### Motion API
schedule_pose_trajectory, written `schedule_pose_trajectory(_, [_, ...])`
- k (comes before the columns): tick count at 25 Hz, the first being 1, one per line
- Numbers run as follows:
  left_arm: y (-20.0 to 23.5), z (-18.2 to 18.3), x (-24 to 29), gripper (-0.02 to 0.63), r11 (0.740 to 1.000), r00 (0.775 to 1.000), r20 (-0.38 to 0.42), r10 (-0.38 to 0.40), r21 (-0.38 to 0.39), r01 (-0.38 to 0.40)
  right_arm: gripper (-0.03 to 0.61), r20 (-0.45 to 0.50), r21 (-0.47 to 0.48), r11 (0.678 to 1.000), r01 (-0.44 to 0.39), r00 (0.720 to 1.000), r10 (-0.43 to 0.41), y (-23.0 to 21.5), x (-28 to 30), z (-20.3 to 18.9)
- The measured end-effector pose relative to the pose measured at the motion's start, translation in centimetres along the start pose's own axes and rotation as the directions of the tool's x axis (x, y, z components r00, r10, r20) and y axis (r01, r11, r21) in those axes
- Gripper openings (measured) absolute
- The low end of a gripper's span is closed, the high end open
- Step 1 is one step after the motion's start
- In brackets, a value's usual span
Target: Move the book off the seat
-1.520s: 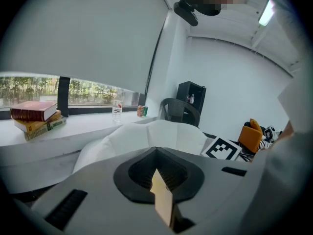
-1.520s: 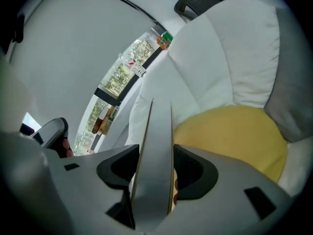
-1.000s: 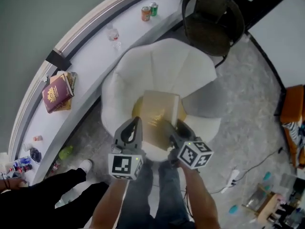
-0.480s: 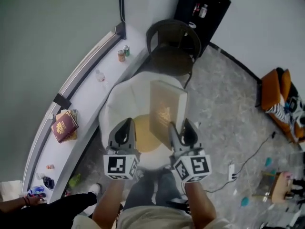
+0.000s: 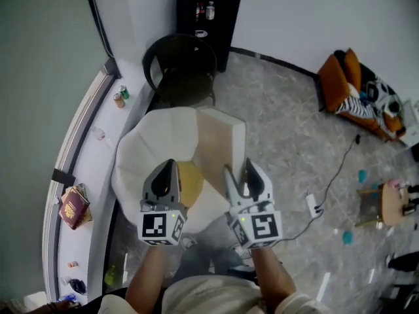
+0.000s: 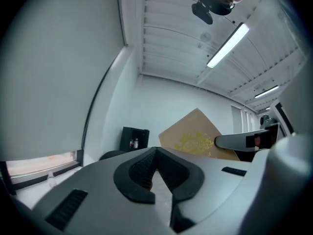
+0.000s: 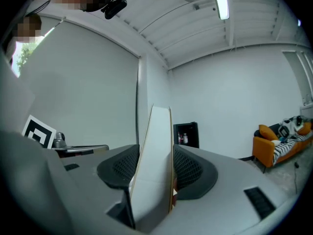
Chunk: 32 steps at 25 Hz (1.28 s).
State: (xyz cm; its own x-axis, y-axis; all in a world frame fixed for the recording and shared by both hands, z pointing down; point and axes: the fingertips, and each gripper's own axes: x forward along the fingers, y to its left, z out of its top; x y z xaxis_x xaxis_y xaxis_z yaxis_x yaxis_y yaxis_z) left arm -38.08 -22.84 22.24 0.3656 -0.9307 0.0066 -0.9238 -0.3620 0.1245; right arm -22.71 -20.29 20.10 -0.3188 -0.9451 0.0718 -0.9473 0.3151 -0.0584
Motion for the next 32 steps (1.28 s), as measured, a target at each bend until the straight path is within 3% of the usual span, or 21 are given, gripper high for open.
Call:
schedule_pose_trajectory(4, [-9.8, 0.1, 3.3, 0.006, 0.989, 0.989, -0.004, -0.147, 0.003, 0.147, 0.222, 0.027, 0.009, 0.987, 0.160, 0.987, -0.160, -8.6, -6.1, 1.6])
schedule_pose_trajectory(7, [-19.0, 0.2, 5.7, 0.006, 0.961, 0.961, -0.007, -0.276, 0.015, 0.276, 0.222, 0.058, 0.018, 0.956, 0.293, 0.954, -0.293, -16.0, -12.2, 2.7])
schedule_pose_trajectory(10, [-29.2, 0.1, 7.3, 0.006, 0.916, 0.916, -0.014, -0.402, 0.018, 0.402, 0.222, 0.072, 0.041, 0.899, 0.436, 0.896, -0.438, -23.6, -19.3, 3.6])
schedule_pose_trajectory(14, [-42.7, -0.7, 7.8, 0.006, 0.830, 0.830, -0.020, -0.558, 0.020, 0.558, 0.222, 0.069, 0.082, 0.797, 0.598, 0.795, -0.603, -32.3, -29.2, 3.4])
schedule_pose_trajectory(17, [-52.9, -1.3, 7.1, 0.006, 0.748, 0.748, -0.025, -0.663, 0.015, 0.663, 0.222, 0.078, 0.096, 0.722, 0.686, 0.718, -0.692, -37.5, -37.1, 3.1])
schedule_pose_trajectory(22, [-67.8, -2.6, 2.8, 0.006, 0.579, 0.579, -0.039, -0.815, -0.010, 0.815, 0.222, 0.055, 0.134, 0.544, 0.829, 0.541, -0.839, -42.8, -50.8, 2.6])
schedule_pose_trajectory(25, [-74.2, -3.4, 0.1, 0.006, 0.477, 0.475, -0.060, -0.878, -0.020, 0.879, 0.222, 0.061, 0.152, 0.448, 0.881, 0.444, -0.894, -44.0, -57.1, 2.1])
schedule_pose_trajectory(32, [-86.6, -5.0, -6.5, 0.006, 0.217, 0.214, -0.077, -0.974, -0.032, 0.976, 0.222, 0.073, 0.191, 0.183, 0.964, 0.172, -0.982, -44.3, -70.9, 0.7])
